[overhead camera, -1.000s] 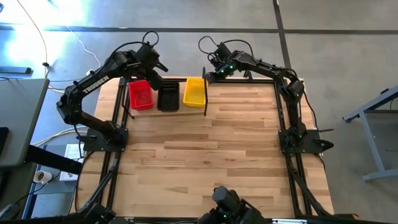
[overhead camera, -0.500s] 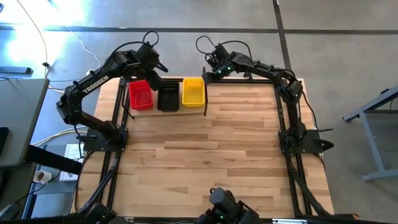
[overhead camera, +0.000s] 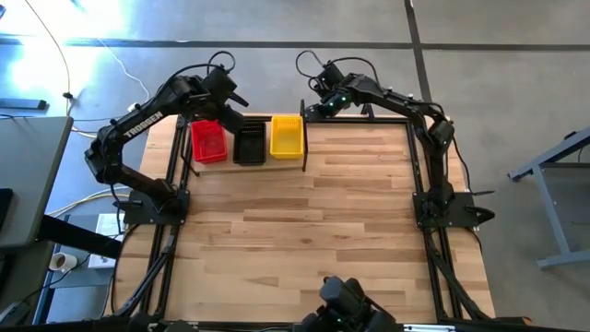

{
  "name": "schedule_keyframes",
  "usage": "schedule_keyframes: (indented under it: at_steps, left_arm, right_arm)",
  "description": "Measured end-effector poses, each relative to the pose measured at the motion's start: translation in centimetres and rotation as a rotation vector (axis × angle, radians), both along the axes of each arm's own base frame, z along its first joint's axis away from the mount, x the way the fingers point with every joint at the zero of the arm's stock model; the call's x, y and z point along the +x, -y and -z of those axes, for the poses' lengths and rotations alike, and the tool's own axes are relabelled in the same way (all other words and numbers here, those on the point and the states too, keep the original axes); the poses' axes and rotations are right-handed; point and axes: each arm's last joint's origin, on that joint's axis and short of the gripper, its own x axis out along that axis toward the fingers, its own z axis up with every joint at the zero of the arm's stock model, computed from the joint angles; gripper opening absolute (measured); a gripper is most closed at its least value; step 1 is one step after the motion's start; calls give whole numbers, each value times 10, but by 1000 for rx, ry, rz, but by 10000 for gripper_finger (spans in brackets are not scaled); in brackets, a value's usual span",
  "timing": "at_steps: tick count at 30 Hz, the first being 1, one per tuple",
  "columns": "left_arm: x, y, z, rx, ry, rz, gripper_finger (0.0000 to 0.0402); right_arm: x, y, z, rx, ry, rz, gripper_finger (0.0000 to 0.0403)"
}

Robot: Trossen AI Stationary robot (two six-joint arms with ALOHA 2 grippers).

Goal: Stack baskets on shelf by color
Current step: Adjust the stacked red bins on the shelf

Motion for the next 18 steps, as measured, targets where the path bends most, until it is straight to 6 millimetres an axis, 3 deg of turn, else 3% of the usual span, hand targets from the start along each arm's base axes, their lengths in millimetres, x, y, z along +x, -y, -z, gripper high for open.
schedule_keyframes:
  at_steps: [12,18]
  left_arm:
    - [12,-19,27,-3,-148,-175,126]
    - [16,-31,46,-70,-238,-187,62]
  right_arm:
    - [-26,10,-29,-87,14,-4,87]
    - [-31,12,-32,-104,12,-16,87]
